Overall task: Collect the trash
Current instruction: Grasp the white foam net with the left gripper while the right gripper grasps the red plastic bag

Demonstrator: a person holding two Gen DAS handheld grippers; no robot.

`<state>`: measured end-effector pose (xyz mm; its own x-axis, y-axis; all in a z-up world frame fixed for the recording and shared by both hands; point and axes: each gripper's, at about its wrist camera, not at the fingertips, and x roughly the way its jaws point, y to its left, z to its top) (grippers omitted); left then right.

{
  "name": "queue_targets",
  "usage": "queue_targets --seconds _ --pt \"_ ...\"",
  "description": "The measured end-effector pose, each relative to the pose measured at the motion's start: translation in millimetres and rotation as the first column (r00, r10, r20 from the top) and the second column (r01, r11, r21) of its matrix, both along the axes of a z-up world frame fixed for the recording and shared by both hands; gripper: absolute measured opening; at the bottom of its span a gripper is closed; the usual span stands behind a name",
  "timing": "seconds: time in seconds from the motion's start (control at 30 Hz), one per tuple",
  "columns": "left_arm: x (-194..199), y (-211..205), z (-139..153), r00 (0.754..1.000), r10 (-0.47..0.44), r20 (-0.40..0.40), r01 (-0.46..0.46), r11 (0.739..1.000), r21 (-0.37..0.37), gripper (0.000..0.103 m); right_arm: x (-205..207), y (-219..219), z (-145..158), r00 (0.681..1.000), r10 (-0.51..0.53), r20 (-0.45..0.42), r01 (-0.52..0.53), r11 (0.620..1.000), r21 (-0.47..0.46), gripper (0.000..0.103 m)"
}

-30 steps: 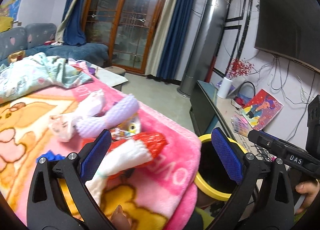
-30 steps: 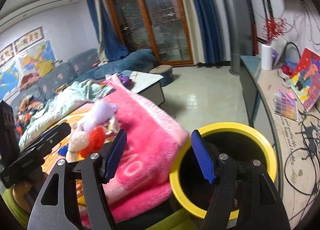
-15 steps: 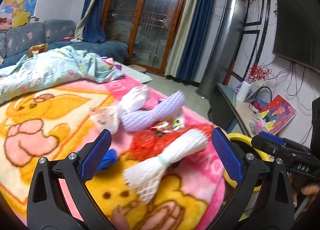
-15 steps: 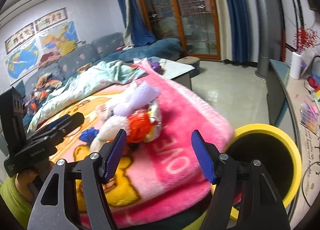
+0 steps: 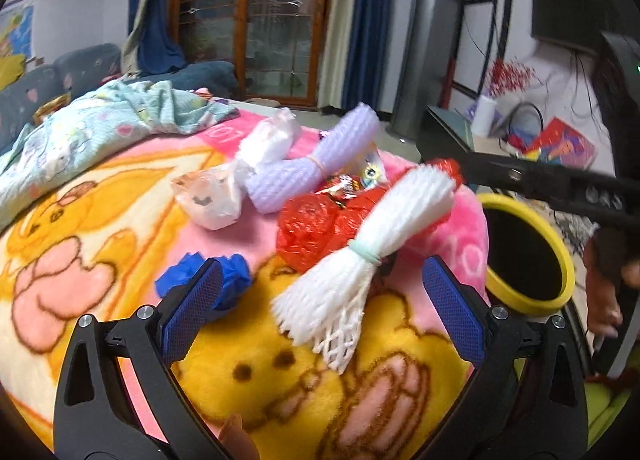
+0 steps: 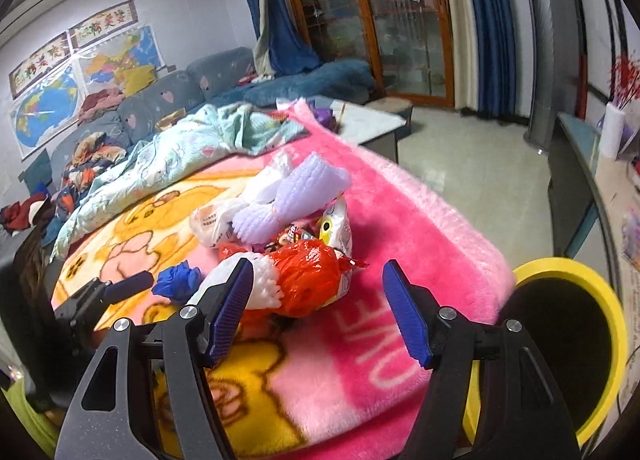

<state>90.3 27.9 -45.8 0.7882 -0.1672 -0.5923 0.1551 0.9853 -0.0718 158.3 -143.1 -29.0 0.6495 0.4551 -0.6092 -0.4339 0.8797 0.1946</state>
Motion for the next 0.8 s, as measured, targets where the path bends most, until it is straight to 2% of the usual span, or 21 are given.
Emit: queue_targets --seconds 0.03,0.13,0.33,0.4,0.5,0.8 --pt "3.0 -3.1 -2.7 1.000 -0.012 -0.011 0.012 1.000 0.010 0.089 5.9 1.1 -3.5 1.000 -0.001 -0.023 0.001 1.000 0.001 0.064" --pt "10.6 -6.9 -10.0 0.998 -0.022 -0.054 0.023 1.000 0.017 0.080 18.8 3.4 -13.0 0.997 0.009 -0.083 -0.006 0.999 0.032 0.053" --pt "19.0 -0.3 -21.2 0.993 -0.013 -0.119 0.011 1.000 -0.021 0.049 22.6 7.6 -23.5 0.990 0.056 -0.131 -0.047 0.996 0.070 0.022" --pt "19.7 2.1 -24.3 0.990 -0.013 -0.139 0.007 0.999 -0.038 0.034 19.5 8.3 -24.6 0.990 0.065 -0.129 -0.056 0.996 0.072 0.013" --pt "17.2 2.7 -24.4 0.990 -0.011 -0.141 0.005 0.999 -0.046 0.025 15.6 6.3 -25.0 0.989 0.073 -0.126 -0.062 0.995 0.083 0.011" --pt "1.7 25.6 -5.5 0.996 0.028 -0.089 -0.041 0.988 -0.151 0.020 5.5 0.1 -8.6 0.993 0.090 -0.076 -0.083 0.992 0.096 0.008"
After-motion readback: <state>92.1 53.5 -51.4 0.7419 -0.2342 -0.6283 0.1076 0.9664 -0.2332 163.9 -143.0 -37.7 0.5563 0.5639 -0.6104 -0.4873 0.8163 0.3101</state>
